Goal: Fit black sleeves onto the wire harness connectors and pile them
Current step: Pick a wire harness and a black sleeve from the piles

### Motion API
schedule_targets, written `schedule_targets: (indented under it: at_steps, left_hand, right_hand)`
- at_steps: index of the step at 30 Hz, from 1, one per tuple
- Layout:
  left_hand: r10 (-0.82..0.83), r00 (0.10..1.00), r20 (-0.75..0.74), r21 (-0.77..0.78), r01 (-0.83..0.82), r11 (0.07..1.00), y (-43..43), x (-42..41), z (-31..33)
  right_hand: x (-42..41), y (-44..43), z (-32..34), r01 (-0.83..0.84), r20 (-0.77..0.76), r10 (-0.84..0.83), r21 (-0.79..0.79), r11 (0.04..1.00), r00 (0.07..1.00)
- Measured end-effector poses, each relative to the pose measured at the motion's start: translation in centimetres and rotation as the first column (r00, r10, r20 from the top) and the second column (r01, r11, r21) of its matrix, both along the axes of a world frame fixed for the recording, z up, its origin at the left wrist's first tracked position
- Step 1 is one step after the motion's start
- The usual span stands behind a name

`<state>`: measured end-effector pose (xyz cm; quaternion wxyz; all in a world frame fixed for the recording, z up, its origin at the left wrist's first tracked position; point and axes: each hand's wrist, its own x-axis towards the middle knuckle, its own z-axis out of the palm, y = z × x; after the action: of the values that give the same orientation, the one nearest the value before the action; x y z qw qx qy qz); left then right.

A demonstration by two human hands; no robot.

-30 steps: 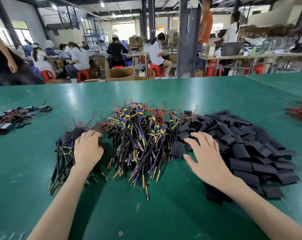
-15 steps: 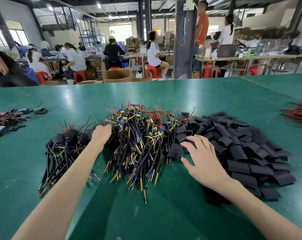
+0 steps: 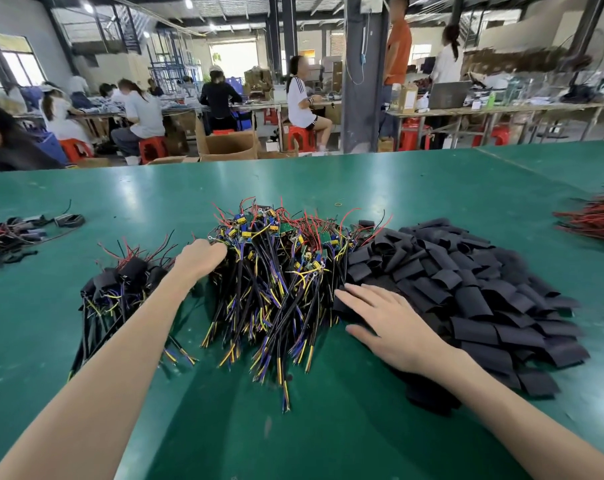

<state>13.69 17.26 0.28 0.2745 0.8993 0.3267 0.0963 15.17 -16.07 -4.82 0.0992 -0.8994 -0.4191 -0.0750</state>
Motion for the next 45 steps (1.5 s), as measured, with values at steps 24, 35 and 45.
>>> schedule_targets:
  at_steps: [24,35,45]
  left_hand:
    - [-0.126,0.950,0.286,0.325,0.027,0.945,-7.9,0.9,3.7]
    - [-0.127,0.963,0.238,0.319,0.046,0.947,-9.7,0.1,7.3]
    - [-0.608,0.666,0.432,0.664,0.222,0.714,-11.3,-5.7,8.9]
  right_hand:
    - [1.3,-0.9,1.0,0.152,-0.017,-0.151,0.077,0.985,0.988]
    - [1.1,-1.6,1.6,0.136,-0.052,-0.127,0.271,0.953,0.991]
    - [0.6,-1.5,2.4,0.168,-0.073,-0.152,0.442,0.881,0.986]
